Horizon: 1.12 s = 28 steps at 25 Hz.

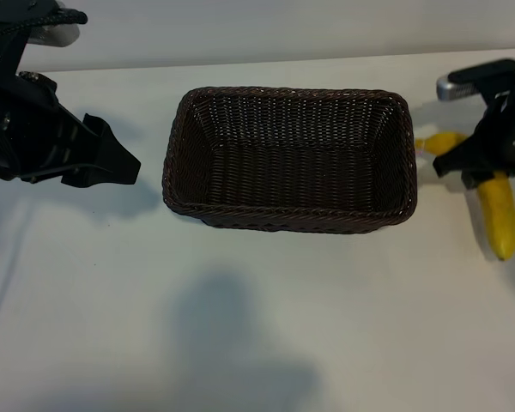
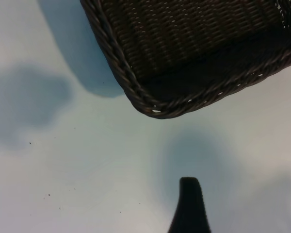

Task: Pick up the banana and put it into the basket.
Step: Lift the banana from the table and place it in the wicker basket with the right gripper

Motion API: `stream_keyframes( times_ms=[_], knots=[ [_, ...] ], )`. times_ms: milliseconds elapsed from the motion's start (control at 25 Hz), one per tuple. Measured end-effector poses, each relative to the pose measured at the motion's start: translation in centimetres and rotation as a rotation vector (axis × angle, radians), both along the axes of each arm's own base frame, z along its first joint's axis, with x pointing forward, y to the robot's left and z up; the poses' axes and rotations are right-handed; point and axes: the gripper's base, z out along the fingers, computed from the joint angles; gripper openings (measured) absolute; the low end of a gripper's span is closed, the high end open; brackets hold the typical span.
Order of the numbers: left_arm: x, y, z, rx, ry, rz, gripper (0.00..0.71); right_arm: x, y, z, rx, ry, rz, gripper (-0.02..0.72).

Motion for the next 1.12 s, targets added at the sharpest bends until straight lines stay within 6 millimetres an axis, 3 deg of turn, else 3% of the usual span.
stream_keyframes(
  times_ms=[520,760,1120],
  knots=[
    [0.1,0.2,-0.5,0.020,-0.007,0.006,0.574,0.0,-0.2,7.9,0.008,-0.156,-0.002,0.424],
    [0.1,0.2,-0.5,0.020,-0.007,0.009,0.574,-0.6,0.6,8.4,0.060,-0.125,0.012,0.424],
    [0.1,0.2,-0.4,0.019,-0.011,0.010,0.574,-1.9,6.2,8.5,0.184,-0.107,0.157,0.424]
  ],
)
